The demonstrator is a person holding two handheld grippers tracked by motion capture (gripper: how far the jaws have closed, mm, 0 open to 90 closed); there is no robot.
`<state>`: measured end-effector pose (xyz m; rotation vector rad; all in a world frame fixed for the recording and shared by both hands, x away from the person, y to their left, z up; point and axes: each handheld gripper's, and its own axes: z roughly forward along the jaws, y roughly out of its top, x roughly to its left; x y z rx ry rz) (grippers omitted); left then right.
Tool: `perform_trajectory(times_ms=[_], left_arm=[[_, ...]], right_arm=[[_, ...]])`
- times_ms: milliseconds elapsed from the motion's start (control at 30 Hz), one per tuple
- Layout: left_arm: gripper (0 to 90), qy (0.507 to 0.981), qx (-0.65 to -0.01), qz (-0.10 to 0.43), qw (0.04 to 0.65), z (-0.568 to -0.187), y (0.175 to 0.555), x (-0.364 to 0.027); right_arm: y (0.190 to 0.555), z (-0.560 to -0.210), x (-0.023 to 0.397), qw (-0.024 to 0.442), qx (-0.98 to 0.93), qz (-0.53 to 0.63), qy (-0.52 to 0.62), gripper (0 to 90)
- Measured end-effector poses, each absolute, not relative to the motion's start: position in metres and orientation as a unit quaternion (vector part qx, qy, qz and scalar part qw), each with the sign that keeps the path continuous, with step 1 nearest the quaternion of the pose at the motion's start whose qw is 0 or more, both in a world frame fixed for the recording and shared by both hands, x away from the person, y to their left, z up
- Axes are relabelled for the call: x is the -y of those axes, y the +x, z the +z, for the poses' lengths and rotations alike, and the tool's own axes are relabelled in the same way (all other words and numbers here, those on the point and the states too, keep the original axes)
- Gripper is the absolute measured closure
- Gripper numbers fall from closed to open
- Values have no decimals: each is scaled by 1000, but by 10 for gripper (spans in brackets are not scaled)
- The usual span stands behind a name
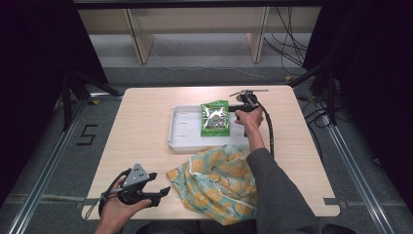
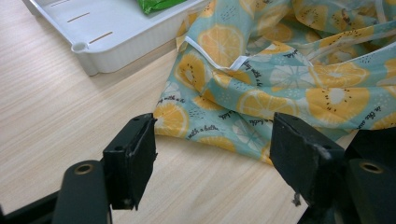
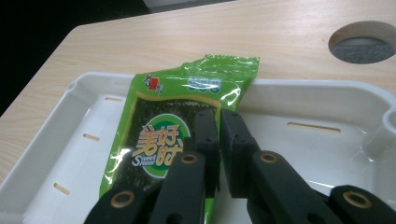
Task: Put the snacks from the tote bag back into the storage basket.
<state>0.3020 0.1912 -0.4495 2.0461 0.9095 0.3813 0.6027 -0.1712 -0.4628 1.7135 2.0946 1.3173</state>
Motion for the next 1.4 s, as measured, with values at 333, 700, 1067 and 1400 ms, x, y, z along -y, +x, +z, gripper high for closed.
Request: perform_trajectory(times_ms=[333,700,1067,1400], left_arm=[[309,822,-359,152,414,-449,303,-193],[309,818,-367,152,415,-450,304,-195],[309,810,-379,149,421,-452,304,-194],[309,817,-369,155,416,-452,305,-196]], right_arm=[[598,-447,184,83,-705,439,551,869],[587,-430,194,75,-715,447,532,836],[577,-419,198,82,-740,442,500,697],[563,-405,195,90,-760,431,478,580]])
